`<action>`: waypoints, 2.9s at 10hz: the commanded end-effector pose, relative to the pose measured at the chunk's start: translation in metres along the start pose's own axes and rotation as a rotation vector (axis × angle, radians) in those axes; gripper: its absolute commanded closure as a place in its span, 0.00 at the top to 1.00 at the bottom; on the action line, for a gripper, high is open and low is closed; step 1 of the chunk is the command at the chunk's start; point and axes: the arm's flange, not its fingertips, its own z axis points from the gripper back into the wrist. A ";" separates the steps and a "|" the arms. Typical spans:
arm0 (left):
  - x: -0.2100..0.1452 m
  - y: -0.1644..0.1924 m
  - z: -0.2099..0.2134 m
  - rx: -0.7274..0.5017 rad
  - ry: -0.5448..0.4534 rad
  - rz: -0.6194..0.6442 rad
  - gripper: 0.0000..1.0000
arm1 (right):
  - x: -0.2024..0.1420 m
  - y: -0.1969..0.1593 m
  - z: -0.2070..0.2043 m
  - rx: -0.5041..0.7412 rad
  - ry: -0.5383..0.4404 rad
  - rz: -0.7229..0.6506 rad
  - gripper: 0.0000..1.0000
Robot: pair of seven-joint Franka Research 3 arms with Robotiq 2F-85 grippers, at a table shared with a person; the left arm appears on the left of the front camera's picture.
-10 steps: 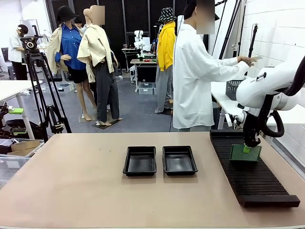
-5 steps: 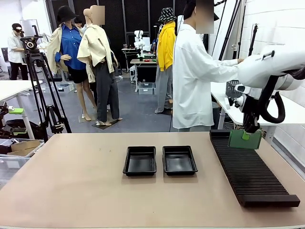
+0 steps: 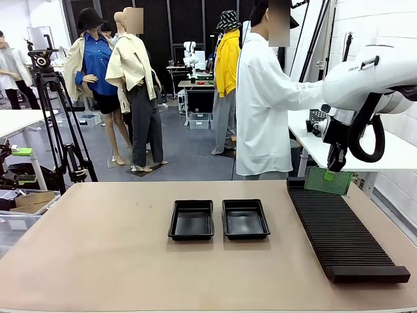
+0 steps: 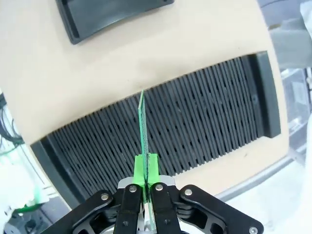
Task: Inspect and transfer BCBs to ESD trays.
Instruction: Pick up the Blank PCB from the PCB Rack and place it in the left ESD tray.
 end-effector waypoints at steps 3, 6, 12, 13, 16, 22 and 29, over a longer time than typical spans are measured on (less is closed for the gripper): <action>0.000 -0.003 0.001 0.008 -0.007 0.009 1.00 | 0.016 0.014 -0.005 -0.075 -0.083 -0.414 0.00; 0.000 -0.003 0.001 0.008 -0.007 0.009 1.00 | 0.025 0.017 0.008 0.006 -0.208 -0.801 0.00; 0.000 -0.003 0.001 0.008 -0.007 0.009 1.00 | 0.057 0.025 -0.006 0.174 -0.321 -1.346 0.00; 0.000 -0.003 0.001 0.008 -0.007 0.009 1.00 | 0.062 0.027 -0.012 0.214 -0.310 -1.408 0.00; 0.000 -0.003 0.001 0.008 -0.007 0.009 1.00 | 0.068 0.032 -0.031 0.324 -0.361 -1.460 0.00; 0.000 -0.003 0.001 0.008 -0.007 0.009 1.00 | 0.115 0.084 -0.073 0.433 -0.404 -1.343 0.00; 0.000 -0.003 0.001 0.008 -0.007 0.009 1.00 | 0.177 0.087 -0.117 0.550 -0.409 -1.284 0.00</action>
